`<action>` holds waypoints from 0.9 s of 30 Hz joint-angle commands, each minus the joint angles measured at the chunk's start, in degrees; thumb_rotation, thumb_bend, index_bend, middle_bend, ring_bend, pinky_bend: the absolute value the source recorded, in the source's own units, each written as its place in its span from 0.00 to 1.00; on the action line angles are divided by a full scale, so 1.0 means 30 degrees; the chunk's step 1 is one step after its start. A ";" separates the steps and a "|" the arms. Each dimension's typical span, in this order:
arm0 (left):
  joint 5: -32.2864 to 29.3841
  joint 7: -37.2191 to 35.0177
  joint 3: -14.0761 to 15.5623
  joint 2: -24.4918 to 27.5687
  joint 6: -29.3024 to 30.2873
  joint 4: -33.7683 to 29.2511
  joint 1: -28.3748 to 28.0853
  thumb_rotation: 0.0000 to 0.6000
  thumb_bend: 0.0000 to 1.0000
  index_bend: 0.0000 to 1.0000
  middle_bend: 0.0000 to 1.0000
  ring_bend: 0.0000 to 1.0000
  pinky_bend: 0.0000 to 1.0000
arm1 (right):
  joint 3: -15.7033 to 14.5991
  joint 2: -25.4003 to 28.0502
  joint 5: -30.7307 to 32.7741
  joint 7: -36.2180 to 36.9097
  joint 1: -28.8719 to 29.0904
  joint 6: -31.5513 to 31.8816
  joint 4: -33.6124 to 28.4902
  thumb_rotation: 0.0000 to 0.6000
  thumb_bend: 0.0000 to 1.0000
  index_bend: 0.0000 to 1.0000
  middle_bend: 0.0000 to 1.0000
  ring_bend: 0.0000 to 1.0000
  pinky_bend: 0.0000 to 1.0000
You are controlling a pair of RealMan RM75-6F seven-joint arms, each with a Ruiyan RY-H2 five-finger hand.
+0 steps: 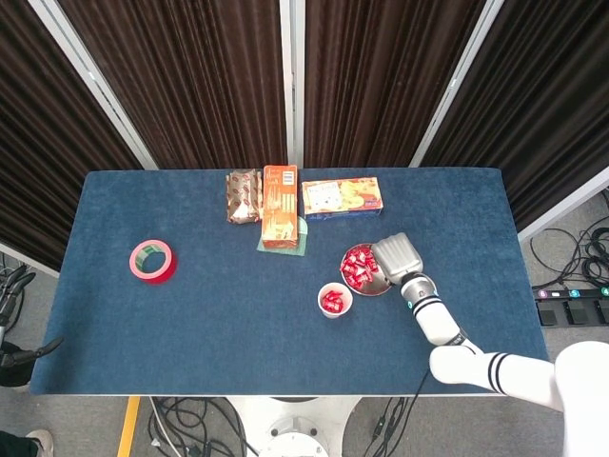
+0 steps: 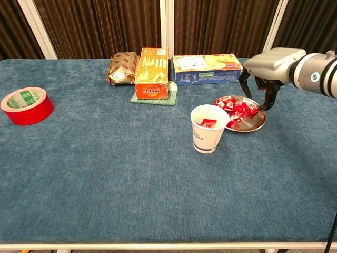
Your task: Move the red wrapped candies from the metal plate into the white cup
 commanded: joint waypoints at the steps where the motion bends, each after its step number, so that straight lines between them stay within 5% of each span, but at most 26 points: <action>1: -0.0006 -0.0015 -0.0016 -0.0033 -0.0022 0.0038 -0.0029 1.00 0.14 0.13 0.08 0.03 0.11 | -0.0064 -0.1116 -0.0201 0.0398 0.0163 -0.0519 0.1495 1.00 0.10 0.50 1.00 1.00 1.00; 13: -0.0016 -0.0255 -0.0056 -0.0031 0.0008 0.0262 -0.0068 1.00 0.14 0.13 0.08 0.03 0.11 | 0.0246 -0.3054 -0.0110 0.0626 0.0512 -0.1154 0.4189 1.00 0.10 0.47 1.00 1.00 1.00; 27: -0.0012 -0.0456 -0.0090 0.0078 0.0007 0.0202 -0.0130 1.00 0.13 0.13 0.08 0.03 0.11 | -0.0006 -0.2184 -0.0581 -0.0722 0.0869 -0.0465 0.1786 1.00 0.10 0.46 1.00 1.00 1.00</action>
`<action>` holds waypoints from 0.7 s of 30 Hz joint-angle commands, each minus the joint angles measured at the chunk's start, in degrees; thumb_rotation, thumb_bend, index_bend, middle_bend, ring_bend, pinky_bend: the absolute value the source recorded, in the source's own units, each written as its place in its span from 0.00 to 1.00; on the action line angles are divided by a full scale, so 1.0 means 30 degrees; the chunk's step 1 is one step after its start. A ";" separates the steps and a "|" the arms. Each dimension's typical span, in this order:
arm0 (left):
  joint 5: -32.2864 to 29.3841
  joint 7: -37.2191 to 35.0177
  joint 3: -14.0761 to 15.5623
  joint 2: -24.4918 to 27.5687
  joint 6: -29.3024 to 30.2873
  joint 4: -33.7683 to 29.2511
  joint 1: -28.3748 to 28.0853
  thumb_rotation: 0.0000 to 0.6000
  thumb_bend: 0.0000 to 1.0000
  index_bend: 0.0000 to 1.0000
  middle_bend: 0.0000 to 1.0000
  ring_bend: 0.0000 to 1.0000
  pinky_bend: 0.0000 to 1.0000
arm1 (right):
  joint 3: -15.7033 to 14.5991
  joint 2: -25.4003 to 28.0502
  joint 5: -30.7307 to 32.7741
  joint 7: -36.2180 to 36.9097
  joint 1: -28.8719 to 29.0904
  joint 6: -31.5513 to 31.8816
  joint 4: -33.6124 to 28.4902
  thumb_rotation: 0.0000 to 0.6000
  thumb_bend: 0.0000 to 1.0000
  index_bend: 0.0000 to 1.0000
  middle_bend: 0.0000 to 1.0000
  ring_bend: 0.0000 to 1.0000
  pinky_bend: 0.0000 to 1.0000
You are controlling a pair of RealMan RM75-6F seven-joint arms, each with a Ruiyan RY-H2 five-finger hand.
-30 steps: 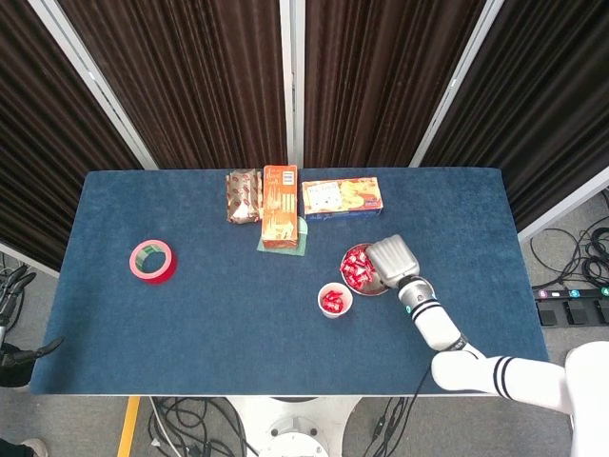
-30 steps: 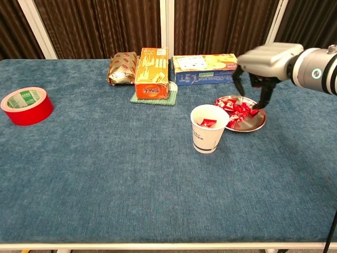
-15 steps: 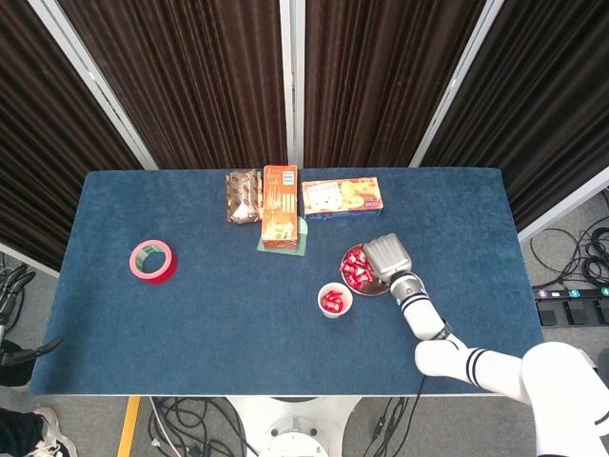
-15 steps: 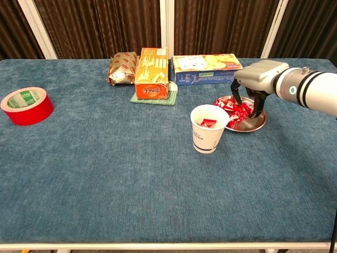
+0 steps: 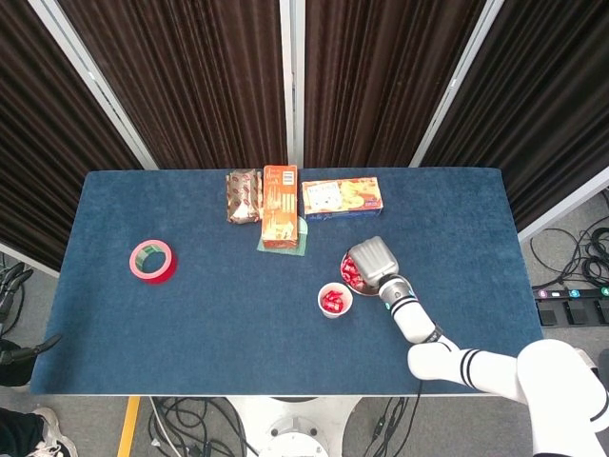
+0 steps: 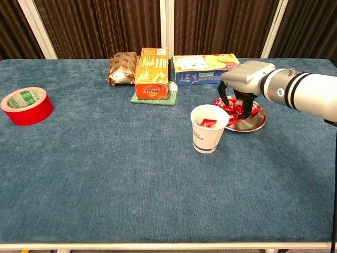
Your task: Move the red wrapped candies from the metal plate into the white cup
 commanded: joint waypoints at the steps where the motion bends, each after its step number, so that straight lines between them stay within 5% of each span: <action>1: -0.0036 -0.0067 -0.0010 0.0018 -0.0019 -0.0021 0.0005 1.00 0.14 0.13 0.08 0.03 0.11 | -0.0105 0.0344 0.0216 -0.0532 0.0108 0.0283 -0.0673 1.00 0.10 0.46 1.00 1.00 1.00; 21: -0.0058 -0.0408 -0.0035 -0.0095 0.0028 0.0230 0.0002 1.00 0.14 0.13 0.08 0.03 0.11 | -0.0211 0.1059 0.0920 -0.1755 0.0128 0.1838 -0.2599 1.00 0.13 0.46 1.00 1.00 1.00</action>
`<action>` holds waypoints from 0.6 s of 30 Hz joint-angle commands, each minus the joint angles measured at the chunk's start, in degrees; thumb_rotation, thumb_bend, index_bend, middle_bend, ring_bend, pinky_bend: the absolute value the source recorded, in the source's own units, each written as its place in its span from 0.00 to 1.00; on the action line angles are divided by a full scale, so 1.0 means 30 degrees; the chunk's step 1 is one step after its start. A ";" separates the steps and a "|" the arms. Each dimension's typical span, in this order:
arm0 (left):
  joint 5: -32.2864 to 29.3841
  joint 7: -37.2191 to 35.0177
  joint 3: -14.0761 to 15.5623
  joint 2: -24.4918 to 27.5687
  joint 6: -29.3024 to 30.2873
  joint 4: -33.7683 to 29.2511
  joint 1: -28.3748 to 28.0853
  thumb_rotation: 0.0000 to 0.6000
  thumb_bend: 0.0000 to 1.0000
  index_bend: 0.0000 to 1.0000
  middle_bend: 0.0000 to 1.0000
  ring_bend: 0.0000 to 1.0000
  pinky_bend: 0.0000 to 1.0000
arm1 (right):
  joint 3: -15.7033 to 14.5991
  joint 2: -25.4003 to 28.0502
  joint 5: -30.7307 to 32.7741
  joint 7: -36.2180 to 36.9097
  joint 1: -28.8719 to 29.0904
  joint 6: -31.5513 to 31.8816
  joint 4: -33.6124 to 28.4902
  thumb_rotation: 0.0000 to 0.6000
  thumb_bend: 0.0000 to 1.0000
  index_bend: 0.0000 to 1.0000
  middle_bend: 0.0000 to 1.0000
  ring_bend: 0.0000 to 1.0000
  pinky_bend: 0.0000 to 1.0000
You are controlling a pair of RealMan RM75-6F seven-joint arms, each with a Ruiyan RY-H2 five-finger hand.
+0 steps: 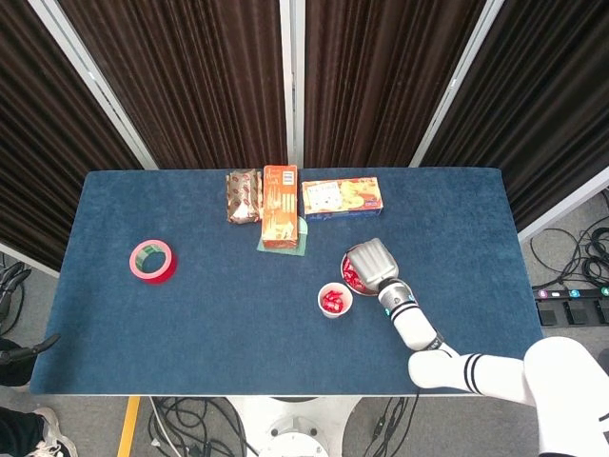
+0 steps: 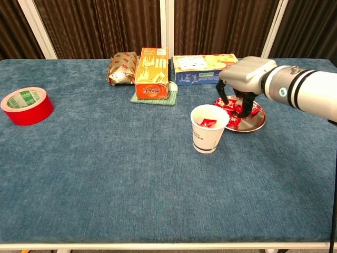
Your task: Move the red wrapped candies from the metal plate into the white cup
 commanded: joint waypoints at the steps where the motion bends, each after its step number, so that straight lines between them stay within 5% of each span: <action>1: 0.0012 0.0001 -0.0010 -0.0024 0.0036 0.0006 -0.0004 1.00 0.14 0.13 0.08 0.03 0.11 | 0.0115 0.0237 0.0105 0.0042 -0.0063 0.0189 -0.0363 1.00 0.13 0.46 1.00 1.00 1.00; 18: 0.0002 -0.0377 0.0042 -0.0245 -0.0079 0.0556 -0.0033 1.00 0.14 0.13 0.08 0.03 0.11 | -0.0215 -0.1815 -0.0463 0.0660 -0.0347 -0.0262 0.1889 1.00 0.13 0.46 1.00 1.00 1.00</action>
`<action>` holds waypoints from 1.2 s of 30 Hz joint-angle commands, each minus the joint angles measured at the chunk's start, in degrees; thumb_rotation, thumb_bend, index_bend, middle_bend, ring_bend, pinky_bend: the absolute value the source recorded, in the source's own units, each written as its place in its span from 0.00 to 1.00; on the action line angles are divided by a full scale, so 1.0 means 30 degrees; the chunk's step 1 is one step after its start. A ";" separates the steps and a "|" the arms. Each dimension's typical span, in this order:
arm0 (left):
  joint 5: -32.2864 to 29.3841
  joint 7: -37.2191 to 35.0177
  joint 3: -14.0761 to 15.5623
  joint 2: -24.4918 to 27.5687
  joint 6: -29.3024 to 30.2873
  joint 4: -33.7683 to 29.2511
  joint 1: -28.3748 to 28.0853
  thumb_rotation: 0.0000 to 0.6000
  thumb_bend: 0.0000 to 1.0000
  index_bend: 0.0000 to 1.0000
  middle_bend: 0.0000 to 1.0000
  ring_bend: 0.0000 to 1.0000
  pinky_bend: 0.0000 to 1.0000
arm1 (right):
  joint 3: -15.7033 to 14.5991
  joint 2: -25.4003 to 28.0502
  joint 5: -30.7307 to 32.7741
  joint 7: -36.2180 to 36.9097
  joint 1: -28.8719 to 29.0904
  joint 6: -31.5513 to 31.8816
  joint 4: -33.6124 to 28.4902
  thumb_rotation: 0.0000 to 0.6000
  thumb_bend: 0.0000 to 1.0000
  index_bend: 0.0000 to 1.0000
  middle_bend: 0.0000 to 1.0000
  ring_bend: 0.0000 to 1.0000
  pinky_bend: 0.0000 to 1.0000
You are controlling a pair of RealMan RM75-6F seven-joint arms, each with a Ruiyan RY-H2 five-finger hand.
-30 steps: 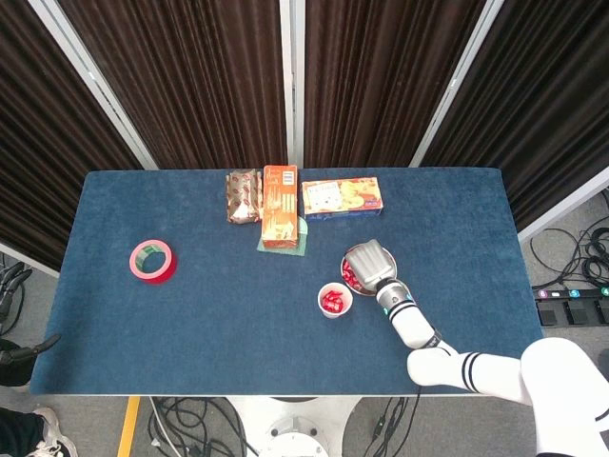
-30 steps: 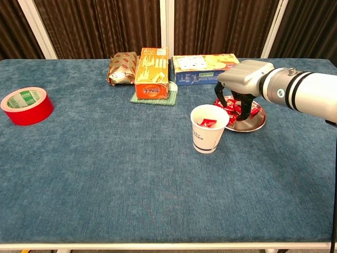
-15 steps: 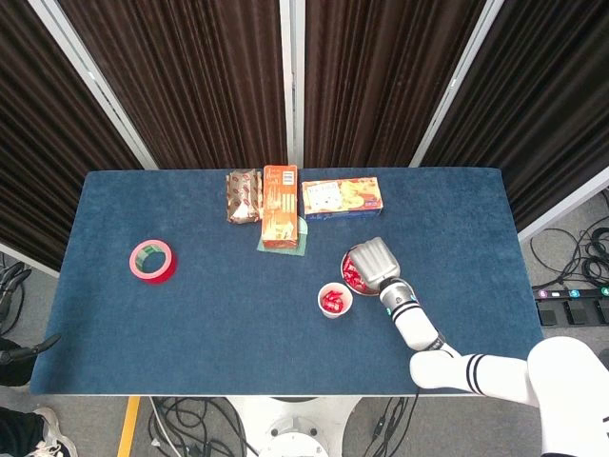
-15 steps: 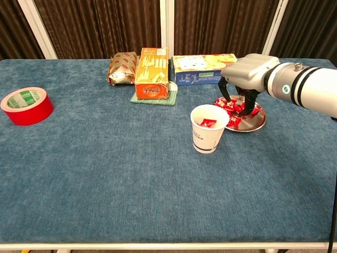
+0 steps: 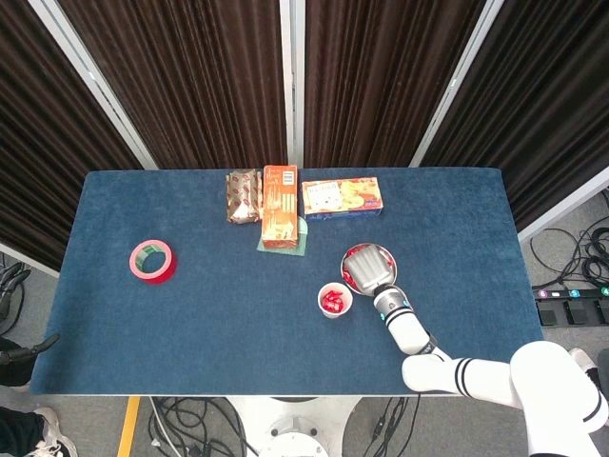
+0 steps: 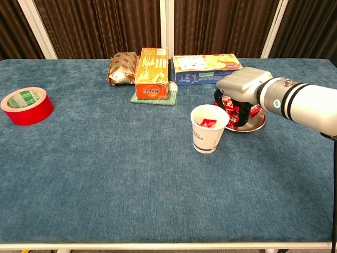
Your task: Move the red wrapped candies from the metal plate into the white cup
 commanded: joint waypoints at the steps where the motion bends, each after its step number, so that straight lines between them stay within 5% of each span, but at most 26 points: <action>1: 0.0025 -0.0070 0.0015 -0.0082 -0.0050 0.0121 -0.0041 1.00 0.14 0.13 0.08 0.03 0.11 | -0.0019 -0.0177 -0.0218 0.0095 -0.0067 -0.0054 0.0340 1.00 0.13 0.46 1.00 1.00 1.00; 27: -0.0120 -0.0544 0.0009 -0.0399 -0.0186 0.0747 -0.0033 1.00 0.14 0.13 0.08 0.03 0.11 | 0.0087 -0.0904 -0.0222 0.0301 -0.0148 -0.1468 0.2251 1.00 0.14 0.50 1.00 1.00 1.00; 36: -0.0107 -0.0699 -0.0026 -0.0405 -0.0208 0.0778 -0.0102 1.00 0.13 0.13 0.08 0.03 0.11 | 0.0270 -0.0825 -0.0678 0.0510 -0.0277 -0.1098 0.2052 1.00 0.19 0.65 1.00 1.00 1.00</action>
